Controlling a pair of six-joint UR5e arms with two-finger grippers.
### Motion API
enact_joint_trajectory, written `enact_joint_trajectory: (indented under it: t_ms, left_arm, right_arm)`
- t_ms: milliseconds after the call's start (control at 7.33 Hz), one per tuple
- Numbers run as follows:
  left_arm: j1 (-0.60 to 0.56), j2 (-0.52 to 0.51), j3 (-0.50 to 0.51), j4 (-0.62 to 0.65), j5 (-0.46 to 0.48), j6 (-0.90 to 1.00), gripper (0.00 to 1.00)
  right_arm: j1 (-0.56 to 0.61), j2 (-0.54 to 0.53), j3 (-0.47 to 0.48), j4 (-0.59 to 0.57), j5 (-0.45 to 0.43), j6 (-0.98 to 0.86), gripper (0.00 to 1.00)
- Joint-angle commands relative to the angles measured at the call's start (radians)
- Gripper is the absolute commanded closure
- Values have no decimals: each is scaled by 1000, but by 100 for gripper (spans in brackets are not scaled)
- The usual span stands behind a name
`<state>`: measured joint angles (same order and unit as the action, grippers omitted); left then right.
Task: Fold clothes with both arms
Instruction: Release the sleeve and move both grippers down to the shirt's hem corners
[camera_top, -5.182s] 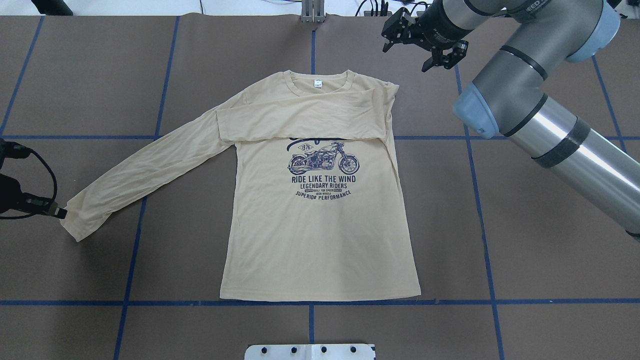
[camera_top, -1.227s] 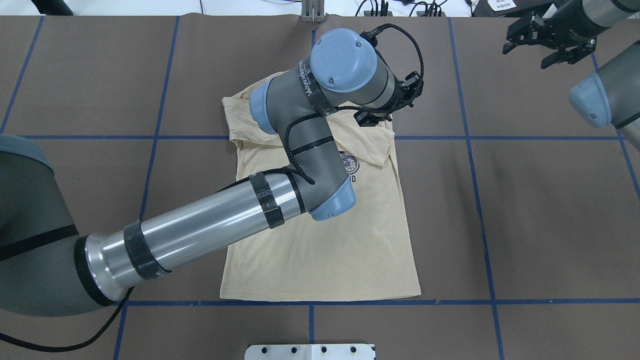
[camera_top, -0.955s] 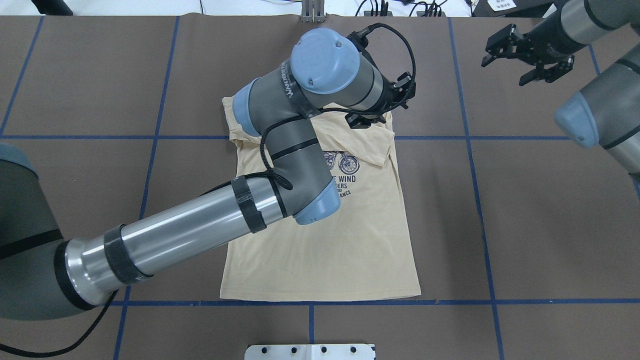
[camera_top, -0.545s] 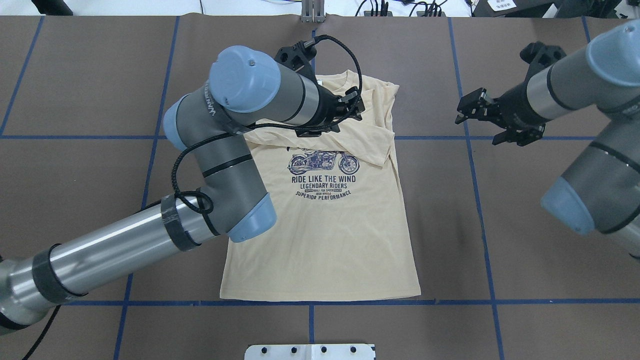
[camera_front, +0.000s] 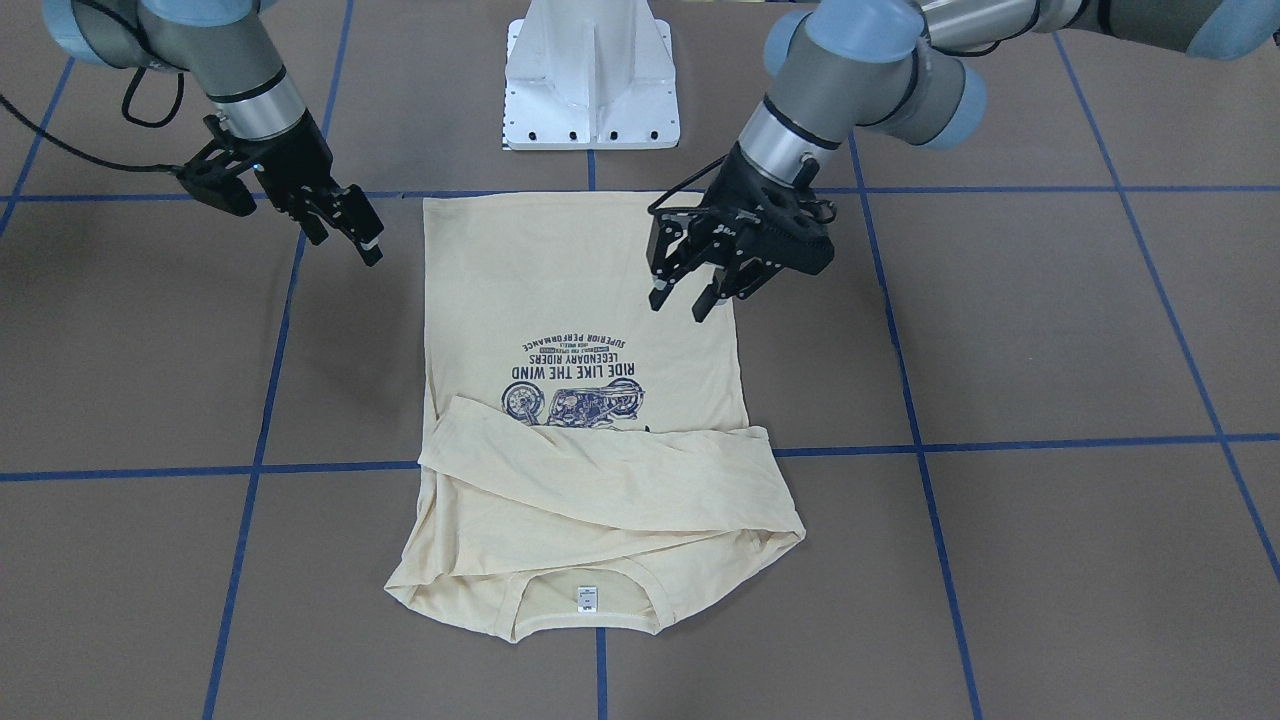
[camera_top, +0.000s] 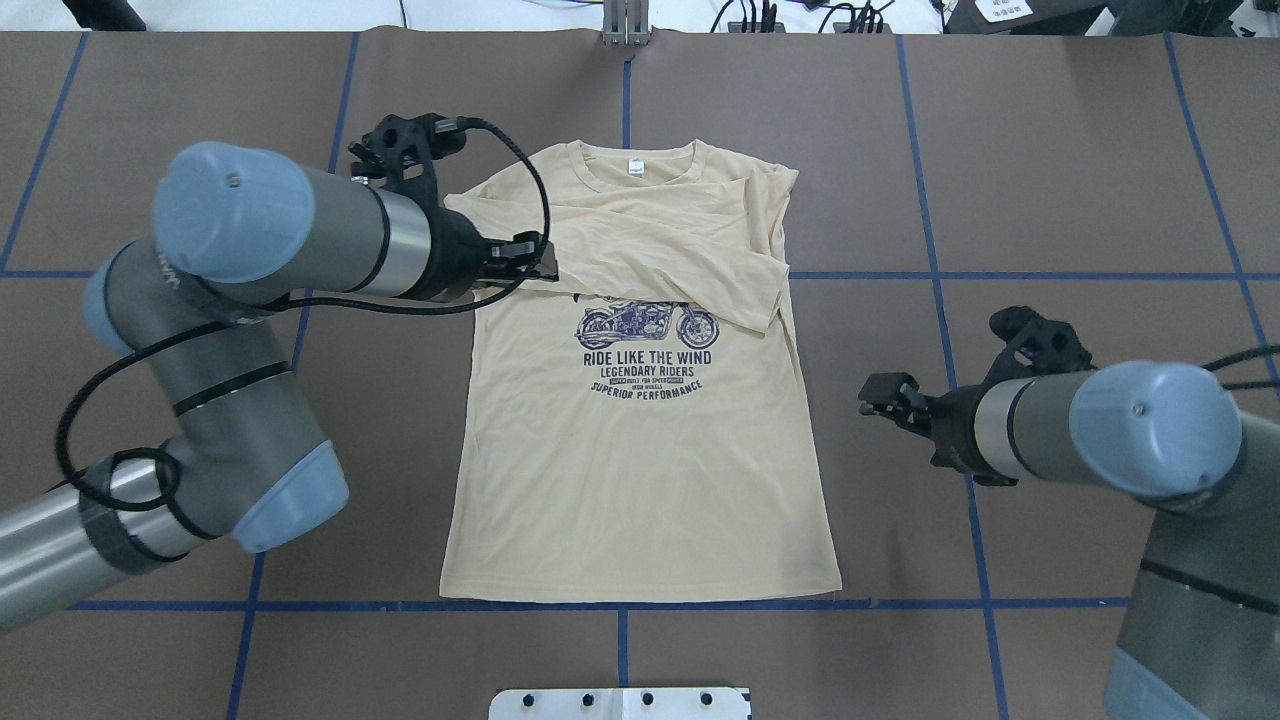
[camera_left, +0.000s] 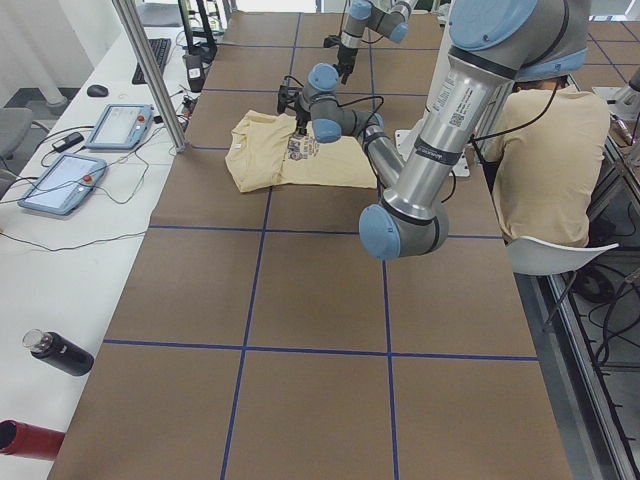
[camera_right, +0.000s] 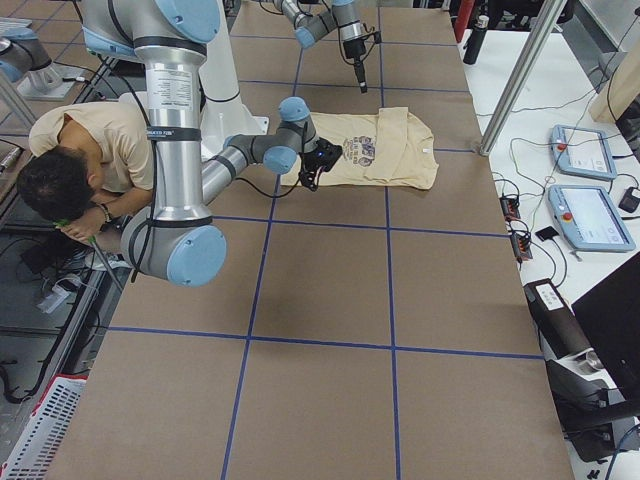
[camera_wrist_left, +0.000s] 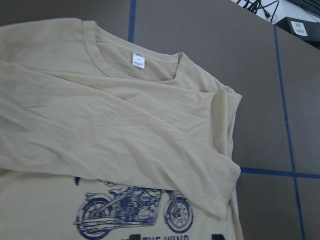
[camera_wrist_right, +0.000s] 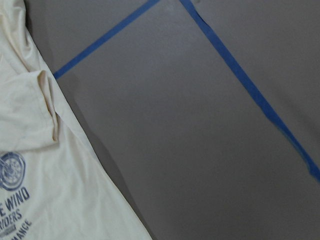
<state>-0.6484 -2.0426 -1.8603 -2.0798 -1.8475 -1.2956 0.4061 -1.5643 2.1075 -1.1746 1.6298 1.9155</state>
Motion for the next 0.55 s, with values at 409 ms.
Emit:
enact_joint_trajectory:
  t_ms: [409]
  left_arm:
    - [-10,165,-165,10,7,28,39]
  right_arm:
    - [-289,-26,34,24,-250,327,6]
